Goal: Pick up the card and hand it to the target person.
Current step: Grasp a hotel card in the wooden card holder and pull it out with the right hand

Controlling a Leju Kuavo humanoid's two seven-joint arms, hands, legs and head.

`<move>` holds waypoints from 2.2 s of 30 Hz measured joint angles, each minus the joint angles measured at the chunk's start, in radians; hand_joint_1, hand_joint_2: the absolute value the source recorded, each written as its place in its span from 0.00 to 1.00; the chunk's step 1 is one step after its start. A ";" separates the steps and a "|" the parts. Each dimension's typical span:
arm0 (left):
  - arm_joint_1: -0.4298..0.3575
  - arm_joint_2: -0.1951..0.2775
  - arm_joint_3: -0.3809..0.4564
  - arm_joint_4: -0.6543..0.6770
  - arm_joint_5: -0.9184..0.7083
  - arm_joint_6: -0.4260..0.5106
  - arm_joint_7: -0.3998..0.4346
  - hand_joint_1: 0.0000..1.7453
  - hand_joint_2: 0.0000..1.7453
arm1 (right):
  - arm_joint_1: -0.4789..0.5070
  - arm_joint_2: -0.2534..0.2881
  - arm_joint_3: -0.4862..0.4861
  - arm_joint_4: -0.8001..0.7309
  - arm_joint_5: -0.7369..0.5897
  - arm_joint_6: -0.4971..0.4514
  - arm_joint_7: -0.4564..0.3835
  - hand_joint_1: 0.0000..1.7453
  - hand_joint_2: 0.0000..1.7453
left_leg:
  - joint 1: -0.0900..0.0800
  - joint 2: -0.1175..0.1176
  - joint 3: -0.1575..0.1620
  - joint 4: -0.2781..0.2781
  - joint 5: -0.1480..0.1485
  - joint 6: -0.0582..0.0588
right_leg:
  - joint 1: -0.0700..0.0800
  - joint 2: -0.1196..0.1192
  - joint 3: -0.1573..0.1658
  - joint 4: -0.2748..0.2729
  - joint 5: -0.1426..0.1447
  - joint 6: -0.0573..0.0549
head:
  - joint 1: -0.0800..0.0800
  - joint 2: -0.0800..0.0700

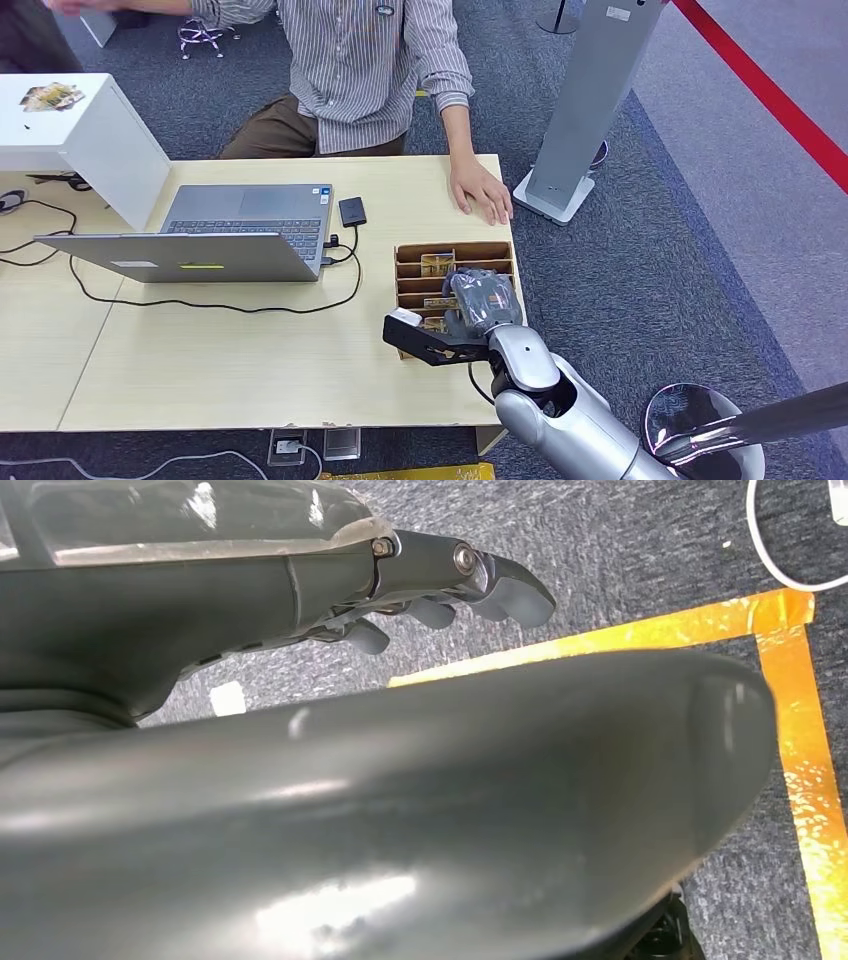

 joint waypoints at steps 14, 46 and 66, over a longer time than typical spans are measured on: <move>0.000 0.000 0.000 0.000 0.000 0.000 0.000 0.00 0.00 | 0.000 0.007 0.004 0.015 -0.030 -0.001 -0.018 0.51 1.00 | 0.000 0.000 0.000 0.000 0.000 0.000 | 0.000 0.000 0.000 0.000 0.000 0.000 | 0.000 0.000; 0.000 0.000 0.000 0.000 0.001 0.011 -0.030 0.00 0.00 | -0.004 0.019 0.004 0.033 -0.041 -0.067 -0.006 0.90 1.00 | 0.000 0.000 0.000 0.000 0.000 0.000 | 0.000 0.000 0.000 0.000 0.000 0.000 | 0.000 0.000; 0.005 0.001 0.000 0.000 0.019 0.010 -0.009 0.00 0.00 | -0.035 -0.074 -0.136 -0.326 -0.158 -0.064 0.012 0.90 1.00 | 0.000 0.000 0.000 0.000 0.000 0.000 | 0.000 0.000 0.000 0.000 0.000 0.000 | -0.001 0.000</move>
